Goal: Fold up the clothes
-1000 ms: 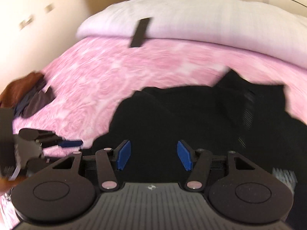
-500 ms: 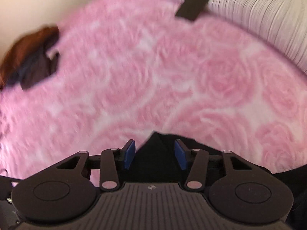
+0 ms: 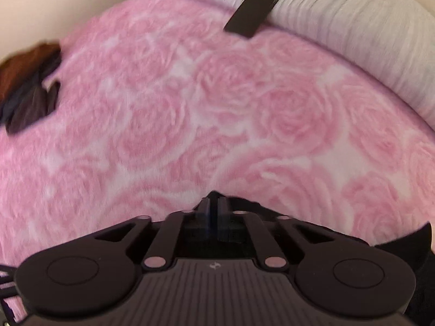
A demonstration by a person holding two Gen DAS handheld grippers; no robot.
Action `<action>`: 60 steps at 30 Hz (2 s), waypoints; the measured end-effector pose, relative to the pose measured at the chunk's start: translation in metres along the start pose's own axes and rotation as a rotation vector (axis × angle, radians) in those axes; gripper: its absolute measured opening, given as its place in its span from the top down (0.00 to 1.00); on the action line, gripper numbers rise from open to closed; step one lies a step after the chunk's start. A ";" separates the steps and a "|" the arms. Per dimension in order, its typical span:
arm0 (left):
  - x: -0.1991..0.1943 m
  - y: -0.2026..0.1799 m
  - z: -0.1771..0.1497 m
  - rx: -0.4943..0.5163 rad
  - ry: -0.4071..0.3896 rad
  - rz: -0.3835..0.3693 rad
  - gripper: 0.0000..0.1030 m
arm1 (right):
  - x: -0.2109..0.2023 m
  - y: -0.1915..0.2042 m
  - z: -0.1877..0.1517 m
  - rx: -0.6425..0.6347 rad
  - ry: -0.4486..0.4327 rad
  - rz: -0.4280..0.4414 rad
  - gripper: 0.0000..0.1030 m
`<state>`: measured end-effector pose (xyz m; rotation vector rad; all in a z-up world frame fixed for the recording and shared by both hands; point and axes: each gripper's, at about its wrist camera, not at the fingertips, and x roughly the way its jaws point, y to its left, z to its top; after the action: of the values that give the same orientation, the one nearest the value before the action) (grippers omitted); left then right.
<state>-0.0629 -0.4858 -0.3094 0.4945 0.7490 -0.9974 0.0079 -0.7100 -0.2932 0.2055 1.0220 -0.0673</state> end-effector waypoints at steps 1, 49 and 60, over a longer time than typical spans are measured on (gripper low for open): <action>-0.002 0.002 0.000 0.002 0.002 -0.009 0.91 | -0.008 0.000 -0.002 0.019 -0.030 -0.009 0.72; -0.051 -0.315 0.036 0.594 -0.052 -0.239 0.78 | -0.339 -0.127 -0.422 0.883 -0.309 -0.184 0.50; -0.012 -0.393 0.036 0.705 0.068 -0.276 0.75 | -0.418 -0.216 -0.528 1.145 -0.290 -0.692 0.42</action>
<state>-0.4016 -0.6872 -0.2922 1.0559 0.5155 -1.5140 -0.6856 -0.8317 -0.2334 0.8421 0.6216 -1.2892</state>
